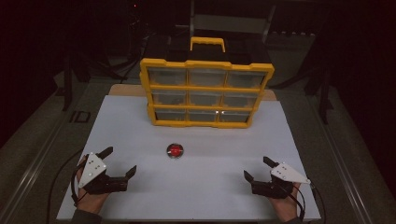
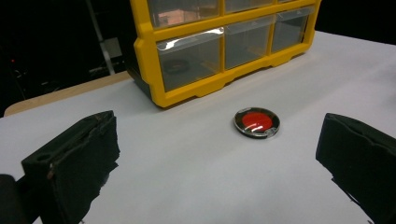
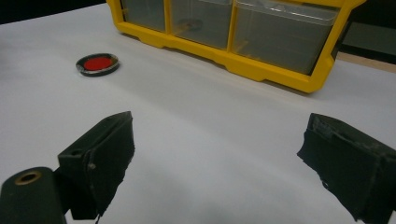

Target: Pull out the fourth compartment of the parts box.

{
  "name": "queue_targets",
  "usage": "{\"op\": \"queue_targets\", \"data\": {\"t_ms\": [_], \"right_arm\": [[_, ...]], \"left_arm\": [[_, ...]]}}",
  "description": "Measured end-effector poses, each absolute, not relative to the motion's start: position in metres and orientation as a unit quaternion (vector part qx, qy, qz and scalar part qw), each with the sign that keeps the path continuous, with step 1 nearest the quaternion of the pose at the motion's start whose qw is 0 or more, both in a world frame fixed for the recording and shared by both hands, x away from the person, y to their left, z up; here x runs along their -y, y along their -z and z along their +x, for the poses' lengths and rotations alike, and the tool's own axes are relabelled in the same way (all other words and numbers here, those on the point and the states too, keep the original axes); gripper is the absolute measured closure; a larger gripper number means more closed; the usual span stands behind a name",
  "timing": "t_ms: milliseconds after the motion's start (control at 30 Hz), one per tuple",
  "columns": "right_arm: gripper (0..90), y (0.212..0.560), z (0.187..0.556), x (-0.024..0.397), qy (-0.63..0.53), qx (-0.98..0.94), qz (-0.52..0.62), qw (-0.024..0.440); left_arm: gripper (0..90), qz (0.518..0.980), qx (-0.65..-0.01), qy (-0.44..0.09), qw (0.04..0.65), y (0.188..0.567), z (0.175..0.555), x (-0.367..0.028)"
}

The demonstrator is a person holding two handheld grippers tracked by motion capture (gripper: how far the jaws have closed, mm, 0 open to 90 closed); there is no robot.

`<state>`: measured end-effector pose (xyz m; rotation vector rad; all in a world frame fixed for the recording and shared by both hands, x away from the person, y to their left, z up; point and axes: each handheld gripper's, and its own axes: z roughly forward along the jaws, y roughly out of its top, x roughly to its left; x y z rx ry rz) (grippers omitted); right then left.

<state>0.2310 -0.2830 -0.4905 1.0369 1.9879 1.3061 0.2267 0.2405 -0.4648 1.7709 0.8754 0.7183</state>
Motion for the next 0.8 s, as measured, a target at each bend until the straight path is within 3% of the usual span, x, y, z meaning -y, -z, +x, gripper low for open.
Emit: {"op": "queue_targets", "data": {"t_ms": [800], "right_arm": [[8.7, 0.49, 0.232, 0.28, -0.487, -0.736, 0.389, 0.265]], "left_arm": [[0.0, 0.731, -0.355, -0.321, 0.487, 0.448, 0.236, -0.241]]}}
